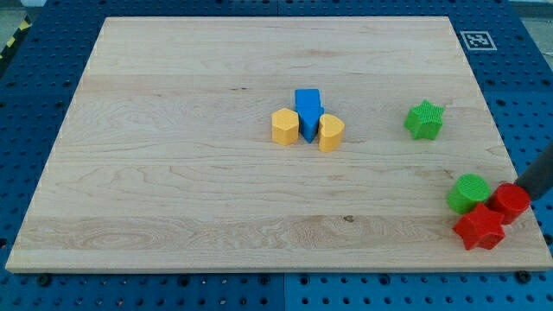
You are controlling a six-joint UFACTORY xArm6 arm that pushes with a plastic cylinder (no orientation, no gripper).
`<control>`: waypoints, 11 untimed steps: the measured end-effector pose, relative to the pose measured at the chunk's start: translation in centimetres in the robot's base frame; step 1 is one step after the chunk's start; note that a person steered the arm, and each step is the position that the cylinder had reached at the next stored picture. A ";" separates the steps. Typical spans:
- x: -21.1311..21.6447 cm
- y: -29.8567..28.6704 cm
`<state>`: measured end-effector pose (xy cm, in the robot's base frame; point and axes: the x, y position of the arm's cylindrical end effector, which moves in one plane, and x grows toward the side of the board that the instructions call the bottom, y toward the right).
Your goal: Move your arm top left of the green star
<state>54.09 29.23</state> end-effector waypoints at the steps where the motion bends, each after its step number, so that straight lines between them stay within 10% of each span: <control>1: 1.0 -2.0; 4: -1.8 -0.5; 7: -19.5 -6.6; 11: -13.9 -11.2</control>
